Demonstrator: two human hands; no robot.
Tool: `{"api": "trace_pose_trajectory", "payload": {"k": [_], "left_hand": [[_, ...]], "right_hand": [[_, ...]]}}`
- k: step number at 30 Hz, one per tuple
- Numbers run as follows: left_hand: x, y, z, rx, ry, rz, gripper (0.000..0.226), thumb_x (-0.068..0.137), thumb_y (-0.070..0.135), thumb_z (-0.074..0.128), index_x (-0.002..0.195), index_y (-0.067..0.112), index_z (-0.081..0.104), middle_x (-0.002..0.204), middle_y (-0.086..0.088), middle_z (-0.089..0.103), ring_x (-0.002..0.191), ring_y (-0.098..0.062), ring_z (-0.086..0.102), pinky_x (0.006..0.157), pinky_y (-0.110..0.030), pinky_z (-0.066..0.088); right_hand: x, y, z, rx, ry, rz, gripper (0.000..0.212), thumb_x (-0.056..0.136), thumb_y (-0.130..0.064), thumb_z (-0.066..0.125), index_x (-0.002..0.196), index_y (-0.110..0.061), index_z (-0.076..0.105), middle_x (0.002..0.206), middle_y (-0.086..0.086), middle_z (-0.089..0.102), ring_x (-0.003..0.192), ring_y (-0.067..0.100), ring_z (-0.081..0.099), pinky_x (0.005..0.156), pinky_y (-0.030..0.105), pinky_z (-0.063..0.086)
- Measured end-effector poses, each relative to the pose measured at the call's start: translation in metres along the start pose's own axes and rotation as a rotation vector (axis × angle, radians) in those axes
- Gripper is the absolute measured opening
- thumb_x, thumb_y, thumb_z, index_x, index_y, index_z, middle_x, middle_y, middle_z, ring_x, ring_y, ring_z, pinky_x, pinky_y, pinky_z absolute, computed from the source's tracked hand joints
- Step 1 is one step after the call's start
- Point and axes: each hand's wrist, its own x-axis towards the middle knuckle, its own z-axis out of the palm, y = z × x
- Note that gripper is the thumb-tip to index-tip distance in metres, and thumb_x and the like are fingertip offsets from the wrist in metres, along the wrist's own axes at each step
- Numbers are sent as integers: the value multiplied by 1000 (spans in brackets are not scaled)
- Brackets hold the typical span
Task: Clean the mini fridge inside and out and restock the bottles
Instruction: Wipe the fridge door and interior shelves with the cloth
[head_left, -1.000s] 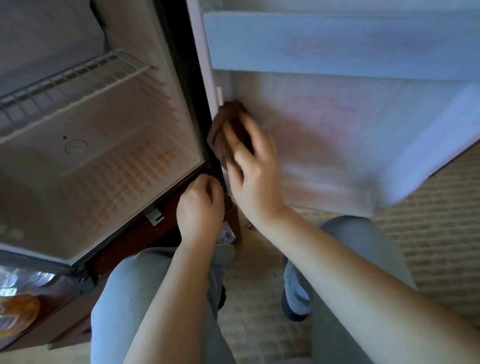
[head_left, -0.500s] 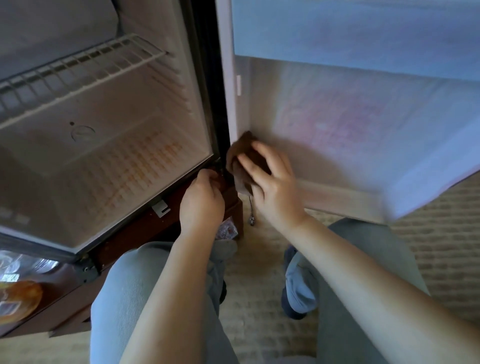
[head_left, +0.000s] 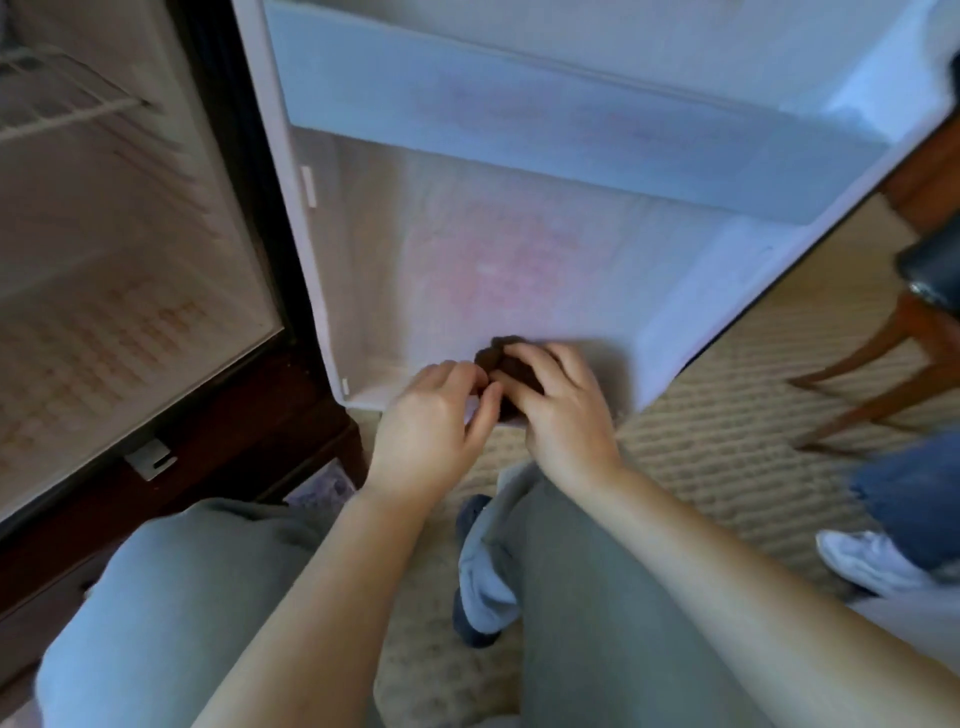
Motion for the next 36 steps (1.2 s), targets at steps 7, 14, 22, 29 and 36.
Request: {"api": "trace_pose_trajectory", "payload": {"k": [7,14,22,29,36], "left_hand": [[13,3,43,75,-202,95,39,86,31,48,113,8,64,112,-8,67,105,-28,61,86,-39,51],[9,-15,67,233,-325,120,52,72,22,76,122,15,64,134,-4,58,125,-24,53,105,-45,37],[11,-17,68,297,-429,64,67,98,30,39,153,25,2,160,5,-5,148,-14,-7,110,-28,-17],[12,-12,64,331,-488,24,66,99,30,35,153,24,-1,161,4,-7,147,-15,-9,116,-33,-11],[6,-5,36,185,-423,48,59,98,24,40,152,27,16,160,5,13,147,-14,12,117,-31,-1]], "right_hand": [[10,37,-64,-180,174,70,43,79,2,46,111,-10,72,122,12,63,107,28,44,93,42,46],[34,59,-95,-408,295,81,29,87,-5,57,111,-14,72,123,9,63,107,27,42,85,39,46],[14,74,-55,-362,51,133,43,78,-4,48,113,-12,71,121,10,64,98,26,39,72,41,55],[61,80,-106,-365,394,181,45,84,-1,55,124,-17,64,115,11,61,96,30,44,83,35,42],[32,76,-63,-100,288,299,48,74,5,67,120,-11,67,110,13,63,95,33,48,83,37,48]]}}
